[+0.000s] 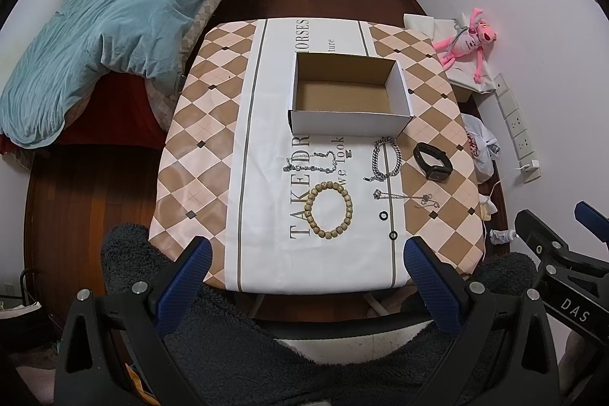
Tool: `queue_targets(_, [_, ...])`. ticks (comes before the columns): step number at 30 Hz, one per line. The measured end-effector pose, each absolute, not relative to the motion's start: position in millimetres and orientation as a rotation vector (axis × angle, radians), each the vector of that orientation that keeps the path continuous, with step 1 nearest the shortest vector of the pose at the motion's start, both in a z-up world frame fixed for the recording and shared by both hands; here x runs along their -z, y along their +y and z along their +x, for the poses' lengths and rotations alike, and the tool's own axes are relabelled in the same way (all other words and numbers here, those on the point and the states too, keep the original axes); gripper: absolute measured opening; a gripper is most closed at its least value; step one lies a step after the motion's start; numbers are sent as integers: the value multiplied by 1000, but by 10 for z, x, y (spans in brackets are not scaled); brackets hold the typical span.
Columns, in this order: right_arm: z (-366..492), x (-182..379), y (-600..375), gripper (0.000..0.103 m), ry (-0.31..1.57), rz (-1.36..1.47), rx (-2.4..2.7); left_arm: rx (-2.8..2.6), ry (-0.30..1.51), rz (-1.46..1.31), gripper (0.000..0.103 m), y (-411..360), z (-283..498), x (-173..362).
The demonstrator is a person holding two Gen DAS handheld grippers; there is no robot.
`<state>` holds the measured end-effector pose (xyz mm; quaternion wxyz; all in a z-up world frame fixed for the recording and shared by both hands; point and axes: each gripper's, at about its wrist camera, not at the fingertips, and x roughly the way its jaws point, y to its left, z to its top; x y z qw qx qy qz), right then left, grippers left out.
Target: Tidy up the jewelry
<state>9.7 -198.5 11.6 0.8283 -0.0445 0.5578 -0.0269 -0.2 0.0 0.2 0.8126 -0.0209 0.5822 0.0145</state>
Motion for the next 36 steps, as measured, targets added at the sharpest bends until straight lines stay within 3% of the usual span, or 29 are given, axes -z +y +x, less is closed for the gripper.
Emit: queue_targets(36, [97, -149, -1953, 103, 1179, -100, 59, -33, 1227, -49, 103, -48, 2, -105])
